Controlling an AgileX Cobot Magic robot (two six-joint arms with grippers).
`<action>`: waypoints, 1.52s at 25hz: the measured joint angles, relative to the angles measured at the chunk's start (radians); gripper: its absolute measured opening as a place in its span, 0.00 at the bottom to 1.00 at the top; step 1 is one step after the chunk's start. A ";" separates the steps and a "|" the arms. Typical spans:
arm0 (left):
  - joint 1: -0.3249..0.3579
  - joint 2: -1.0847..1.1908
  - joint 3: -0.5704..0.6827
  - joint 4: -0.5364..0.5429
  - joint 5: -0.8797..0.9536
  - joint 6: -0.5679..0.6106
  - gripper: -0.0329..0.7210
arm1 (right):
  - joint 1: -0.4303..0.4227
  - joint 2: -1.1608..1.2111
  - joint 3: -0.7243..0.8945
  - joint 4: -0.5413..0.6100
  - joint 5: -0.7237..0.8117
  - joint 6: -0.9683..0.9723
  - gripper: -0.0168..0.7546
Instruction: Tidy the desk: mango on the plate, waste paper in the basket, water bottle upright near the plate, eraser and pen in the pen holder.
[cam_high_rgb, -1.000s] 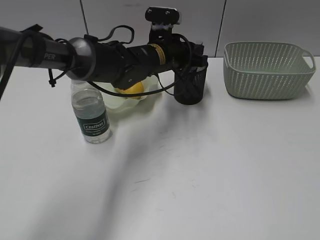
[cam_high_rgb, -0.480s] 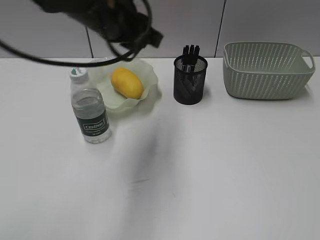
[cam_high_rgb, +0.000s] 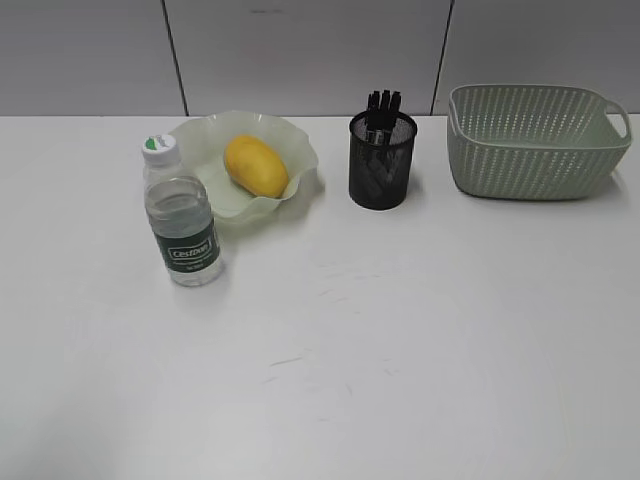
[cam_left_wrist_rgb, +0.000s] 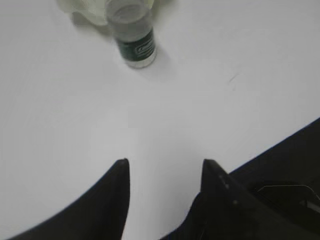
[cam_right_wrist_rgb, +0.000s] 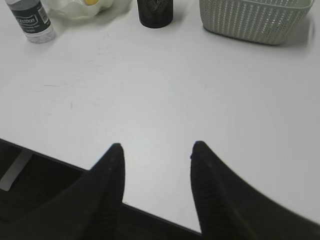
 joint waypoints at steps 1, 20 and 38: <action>-0.001 -0.076 0.023 0.000 0.032 0.017 0.51 | 0.000 0.000 0.000 0.000 0.000 0.000 0.48; -0.002 -0.564 0.146 -0.112 0.013 0.125 0.46 | 0.000 0.000 0.000 0.000 0.000 0.000 0.48; 0.682 -0.565 0.146 -0.110 0.005 0.125 0.45 | -0.297 -0.045 0.000 0.004 -0.001 0.000 0.47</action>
